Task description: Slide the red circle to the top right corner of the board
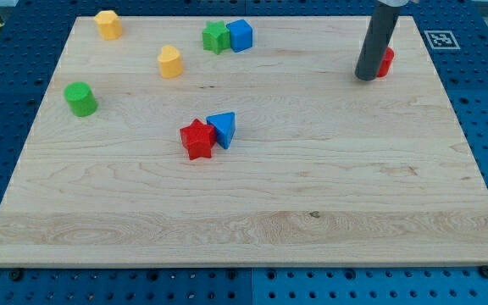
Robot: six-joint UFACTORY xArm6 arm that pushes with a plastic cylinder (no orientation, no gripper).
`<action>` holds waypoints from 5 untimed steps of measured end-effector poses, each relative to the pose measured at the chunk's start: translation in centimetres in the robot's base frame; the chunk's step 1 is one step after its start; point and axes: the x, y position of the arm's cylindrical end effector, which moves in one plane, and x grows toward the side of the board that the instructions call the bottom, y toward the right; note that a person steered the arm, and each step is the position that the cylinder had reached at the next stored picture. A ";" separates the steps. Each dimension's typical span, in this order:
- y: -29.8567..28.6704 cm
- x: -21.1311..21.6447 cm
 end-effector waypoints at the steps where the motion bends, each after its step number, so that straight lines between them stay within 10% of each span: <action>1: 1.1 0.0; 5: 4.1 -4.4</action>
